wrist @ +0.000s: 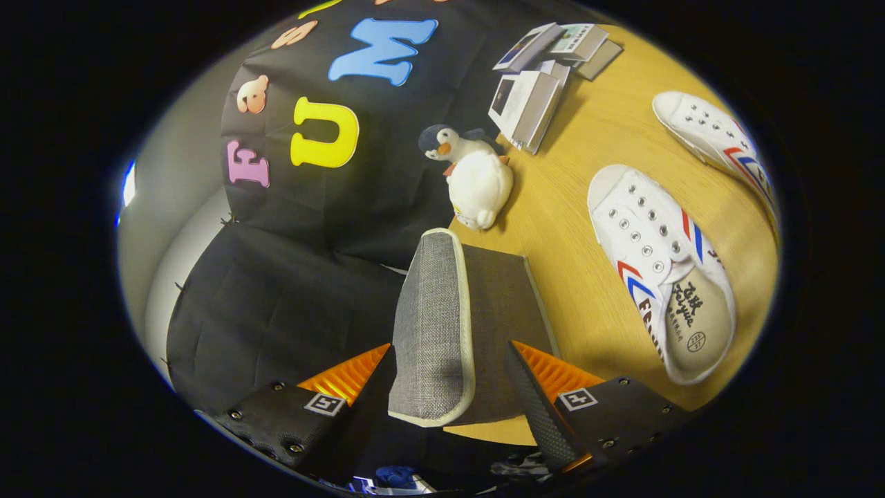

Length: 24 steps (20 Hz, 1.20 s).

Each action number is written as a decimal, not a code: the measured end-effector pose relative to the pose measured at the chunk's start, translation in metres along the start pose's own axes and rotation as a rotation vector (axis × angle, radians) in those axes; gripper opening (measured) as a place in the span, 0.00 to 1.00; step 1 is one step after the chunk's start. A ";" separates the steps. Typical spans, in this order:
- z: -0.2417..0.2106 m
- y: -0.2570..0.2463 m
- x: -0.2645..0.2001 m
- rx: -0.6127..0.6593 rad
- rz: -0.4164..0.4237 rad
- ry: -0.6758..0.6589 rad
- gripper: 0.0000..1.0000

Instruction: Open the storage box then place both shoes into the box .Put the left shoe in first, then the right shoe, with the right side of both shoes facing outward in a uniform manner.

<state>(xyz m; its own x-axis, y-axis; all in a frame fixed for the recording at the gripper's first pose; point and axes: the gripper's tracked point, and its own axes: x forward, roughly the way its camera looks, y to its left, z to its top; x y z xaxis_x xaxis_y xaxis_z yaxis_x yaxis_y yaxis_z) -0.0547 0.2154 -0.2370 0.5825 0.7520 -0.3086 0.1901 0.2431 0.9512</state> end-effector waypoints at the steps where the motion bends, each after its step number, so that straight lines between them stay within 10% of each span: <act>1: -0.003 -0.001 0.001 0.028 0.005 0.014 0.96; 7: -0.026 0.002 0.017 0.123 0.041 0.101 0.85; 10: -0.021 0.006 0.019 0.146 0.052 0.082 0.48; 15: -0.012 0.009 0.011 0.168 0.067 0.039 0.48; 17: -0.007 0.009 0.014 0.175 0.050 0.047 0.13; 20: -0.002 0.017 0.008 0.126 0.036 0.023 0.00; 24: -0.007 0.042 0.008 0.034 0.014 0.062 0.00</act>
<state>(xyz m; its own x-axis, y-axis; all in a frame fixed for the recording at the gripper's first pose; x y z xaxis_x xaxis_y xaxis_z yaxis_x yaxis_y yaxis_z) -0.0476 0.2361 -0.1998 0.5356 0.7918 -0.2938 0.2094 0.2125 0.9545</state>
